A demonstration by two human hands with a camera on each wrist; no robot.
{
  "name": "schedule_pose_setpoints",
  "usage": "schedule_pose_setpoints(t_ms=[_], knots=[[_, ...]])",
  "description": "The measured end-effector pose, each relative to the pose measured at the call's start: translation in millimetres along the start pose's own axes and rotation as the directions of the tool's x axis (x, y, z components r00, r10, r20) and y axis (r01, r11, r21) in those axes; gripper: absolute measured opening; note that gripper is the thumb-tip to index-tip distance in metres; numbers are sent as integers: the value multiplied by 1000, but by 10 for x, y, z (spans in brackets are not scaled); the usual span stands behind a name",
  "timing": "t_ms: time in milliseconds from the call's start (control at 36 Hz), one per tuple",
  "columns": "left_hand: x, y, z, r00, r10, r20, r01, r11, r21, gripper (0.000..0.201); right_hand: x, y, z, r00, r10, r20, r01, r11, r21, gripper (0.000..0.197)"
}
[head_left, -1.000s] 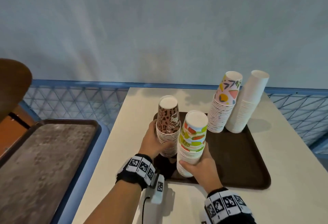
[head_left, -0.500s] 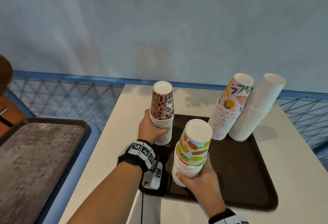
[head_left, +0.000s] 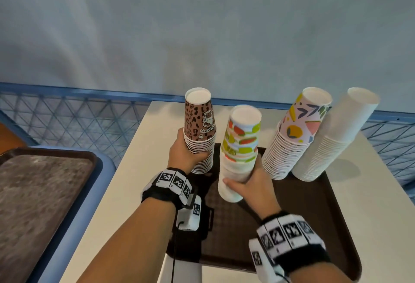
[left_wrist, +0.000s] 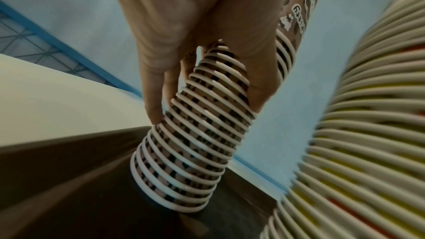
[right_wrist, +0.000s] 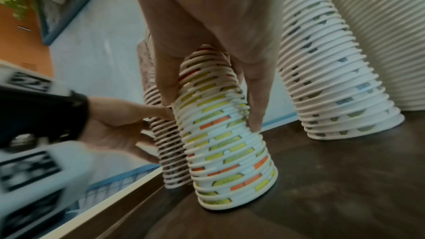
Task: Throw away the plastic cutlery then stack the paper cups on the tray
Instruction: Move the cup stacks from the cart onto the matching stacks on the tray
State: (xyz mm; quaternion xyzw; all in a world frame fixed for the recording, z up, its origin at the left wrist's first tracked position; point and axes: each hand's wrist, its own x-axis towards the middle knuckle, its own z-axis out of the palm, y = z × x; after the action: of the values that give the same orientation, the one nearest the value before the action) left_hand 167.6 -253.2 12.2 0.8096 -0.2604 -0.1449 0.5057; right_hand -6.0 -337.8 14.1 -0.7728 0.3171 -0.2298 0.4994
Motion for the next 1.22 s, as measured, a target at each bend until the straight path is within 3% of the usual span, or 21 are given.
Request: schedule_pose_setpoints(t_ms=[278,639,778,806,861,917,972,1028,1111,1222], knots=[[-3,42,-10,1000,14,26,-14,1000,-17,69,621,11,42,997,28,-78,-34,997,-74,82],[22,23,15,999,6,36,-5,1000,-27,71,770,39,-12,999,37,-13,-38,991,-128,81],[-55,83,-24,999,45,-26,-45,999,-8,91,545,-46,-65,1000,-16,-5,14,977,-212,107],[-92,119,-34,995,71,-65,-70,997,20,97,450,-84,-108,998,-44,-33,36,977,-210,105],[-200,219,-50,975,139,-176,-126,989,80,99,227,-164,-230,978,-127,-165,100,982,-160,83],[-342,349,-43,925,249,-288,-213,965,152,87,27,-182,-361,912,-167,-375,146,986,-83,60],[-477,514,-8,865,374,-335,-340,927,158,73,-65,-80,-458,840,-111,-532,119,993,-18,55],[-559,702,64,836,444,-322,-433,895,109,64,-49,55,-510,817,4,-576,18,999,33,62],[-526,951,207,863,435,-257,-441,897,35,73,53,208,-554,857,195,-476,-153,980,126,81],[-346,1031,466,953,286,-97,-292,955,-49,94,212,411,-529,891,265,-369,-239,964,116,80]])
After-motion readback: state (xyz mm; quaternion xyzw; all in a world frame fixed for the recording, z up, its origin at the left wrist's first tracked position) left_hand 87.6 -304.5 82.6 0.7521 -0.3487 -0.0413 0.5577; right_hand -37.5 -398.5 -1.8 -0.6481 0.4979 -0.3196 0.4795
